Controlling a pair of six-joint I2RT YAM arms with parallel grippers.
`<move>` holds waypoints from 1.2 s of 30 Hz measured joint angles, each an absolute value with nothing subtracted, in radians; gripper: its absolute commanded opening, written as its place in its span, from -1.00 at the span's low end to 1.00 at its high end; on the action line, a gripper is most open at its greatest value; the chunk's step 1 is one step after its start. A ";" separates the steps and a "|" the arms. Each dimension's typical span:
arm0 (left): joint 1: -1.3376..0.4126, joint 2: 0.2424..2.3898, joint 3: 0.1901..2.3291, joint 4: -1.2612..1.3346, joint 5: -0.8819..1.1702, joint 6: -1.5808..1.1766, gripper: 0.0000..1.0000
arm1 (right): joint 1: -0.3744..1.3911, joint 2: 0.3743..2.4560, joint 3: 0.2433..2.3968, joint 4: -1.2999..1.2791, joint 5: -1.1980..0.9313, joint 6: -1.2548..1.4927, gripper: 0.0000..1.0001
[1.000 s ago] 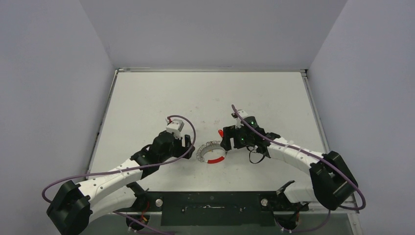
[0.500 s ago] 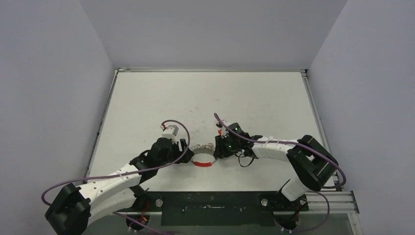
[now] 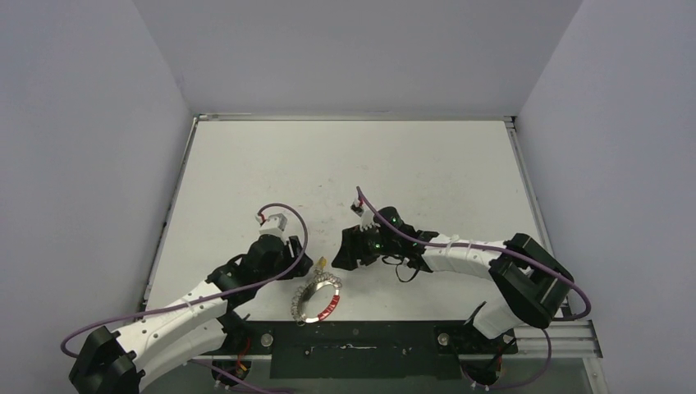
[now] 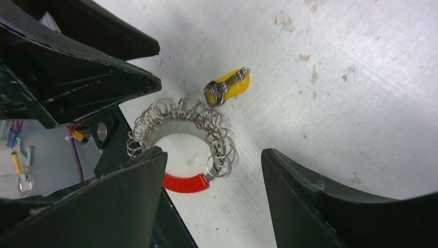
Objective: Put the keys on the keyring
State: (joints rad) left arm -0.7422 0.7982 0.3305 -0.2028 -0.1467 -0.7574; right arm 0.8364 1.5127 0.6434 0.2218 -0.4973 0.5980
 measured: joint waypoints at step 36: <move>-0.761 1.195 0.345 0.069 0.088 -0.891 -0.46 | 0.770 1.555 0.683 0.072 -0.527 0.551 -0.02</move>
